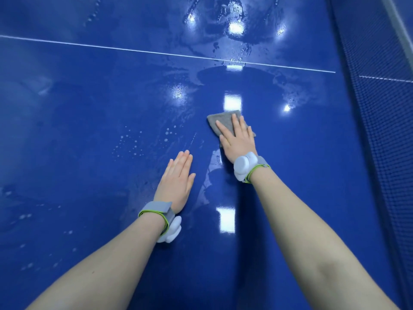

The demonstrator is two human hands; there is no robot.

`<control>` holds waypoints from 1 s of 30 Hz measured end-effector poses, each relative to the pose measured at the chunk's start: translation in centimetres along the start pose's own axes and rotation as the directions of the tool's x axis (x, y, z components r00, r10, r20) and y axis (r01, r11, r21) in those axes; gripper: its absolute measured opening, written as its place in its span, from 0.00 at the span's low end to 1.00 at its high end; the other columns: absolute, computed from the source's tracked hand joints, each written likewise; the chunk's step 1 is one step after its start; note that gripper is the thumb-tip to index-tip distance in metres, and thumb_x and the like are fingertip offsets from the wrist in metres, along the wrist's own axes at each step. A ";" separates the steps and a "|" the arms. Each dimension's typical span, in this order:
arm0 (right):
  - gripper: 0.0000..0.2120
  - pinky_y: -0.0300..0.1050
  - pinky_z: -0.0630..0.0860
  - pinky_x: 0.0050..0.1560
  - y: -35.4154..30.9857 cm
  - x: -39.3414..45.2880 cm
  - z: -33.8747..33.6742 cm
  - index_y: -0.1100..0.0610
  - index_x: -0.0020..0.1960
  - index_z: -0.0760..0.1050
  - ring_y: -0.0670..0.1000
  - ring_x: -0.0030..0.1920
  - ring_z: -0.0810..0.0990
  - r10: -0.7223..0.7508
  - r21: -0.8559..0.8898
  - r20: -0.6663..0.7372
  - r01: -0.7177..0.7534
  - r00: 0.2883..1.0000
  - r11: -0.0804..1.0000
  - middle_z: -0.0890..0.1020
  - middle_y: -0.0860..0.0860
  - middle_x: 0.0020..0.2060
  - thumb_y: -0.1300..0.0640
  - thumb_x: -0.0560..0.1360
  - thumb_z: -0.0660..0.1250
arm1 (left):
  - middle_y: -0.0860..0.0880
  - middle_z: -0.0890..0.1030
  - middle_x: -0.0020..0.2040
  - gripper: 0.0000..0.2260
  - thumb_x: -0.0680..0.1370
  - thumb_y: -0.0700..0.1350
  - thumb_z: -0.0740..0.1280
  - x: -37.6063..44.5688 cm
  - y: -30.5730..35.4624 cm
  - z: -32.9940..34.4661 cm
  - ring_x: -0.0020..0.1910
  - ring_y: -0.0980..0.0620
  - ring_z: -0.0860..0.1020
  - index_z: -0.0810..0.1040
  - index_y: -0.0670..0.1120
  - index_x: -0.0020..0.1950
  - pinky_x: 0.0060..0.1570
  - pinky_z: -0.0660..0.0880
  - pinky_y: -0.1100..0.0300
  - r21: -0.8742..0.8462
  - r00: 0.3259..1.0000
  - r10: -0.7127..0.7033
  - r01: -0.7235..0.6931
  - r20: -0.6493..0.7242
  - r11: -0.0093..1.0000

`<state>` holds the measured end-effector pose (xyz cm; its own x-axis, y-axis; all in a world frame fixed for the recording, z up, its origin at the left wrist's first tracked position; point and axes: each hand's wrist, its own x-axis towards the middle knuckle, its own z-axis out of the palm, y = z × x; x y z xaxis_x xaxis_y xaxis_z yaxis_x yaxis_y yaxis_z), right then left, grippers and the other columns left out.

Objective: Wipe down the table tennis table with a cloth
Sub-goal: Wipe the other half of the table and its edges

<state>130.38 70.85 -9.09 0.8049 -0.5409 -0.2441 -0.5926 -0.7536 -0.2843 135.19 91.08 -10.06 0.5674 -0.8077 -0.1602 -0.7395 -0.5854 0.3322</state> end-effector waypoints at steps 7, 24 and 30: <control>0.23 0.53 0.38 0.74 -1.6 -2.2 1.3 0.41 0.77 0.45 0.55 0.76 0.37 0.129 -0.057 -0.031 -0.130 0.991 0.990 0.40 0.54 0.77 0.48 0.83 0.45 | 0.51 0.48 0.77 0.36 0.72 0.59 0.33 -2.5 -0.3 -0.2 0.71 0.62 0.41 0.49 0.44 0.76 0.66 0.29 0.69 -0.061 0.999 -0.037 0.038 0.013 0.997; 0.22 0.47 0.47 0.73 -0.5 -5.9 1.0 0.50 0.71 0.65 0.55 0.75 0.48 -0.076 0.085 -0.072 0.082 0.995 0.993 0.54 0.54 0.75 0.49 0.78 0.59 | 0.52 0.48 0.77 0.22 0.83 0.46 0.49 -7.5 -0.6 -1.0 0.72 0.62 0.42 0.51 0.44 0.76 0.67 0.33 0.70 -0.187 0.993 -0.102 0.111 0.060 0.976; 0.25 0.54 0.37 0.73 -5.1 -8.2 3.4 0.45 0.78 0.46 0.57 0.76 0.37 -0.206 -0.166 0.020 0.206 0.978 0.964 0.41 0.57 0.77 0.44 0.82 0.46 | 0.51 0.50 0.77 0.22 0.83 0.45 0.50 -7.9 -0.9 -1.0 0.75 0.57 0.44 0.52 0.44 0.76 0.68 0.35 0.67 -0.181 0.990 -0.131 0.138 0.051 0.974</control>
<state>126.71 80.35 -8.76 0.9087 -0.3667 -0.1993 -0.4006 -0.9003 -0.1702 131.66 98.07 -8.18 0.6405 -0.7263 -0.2493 -0.5758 -0.6691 0.4699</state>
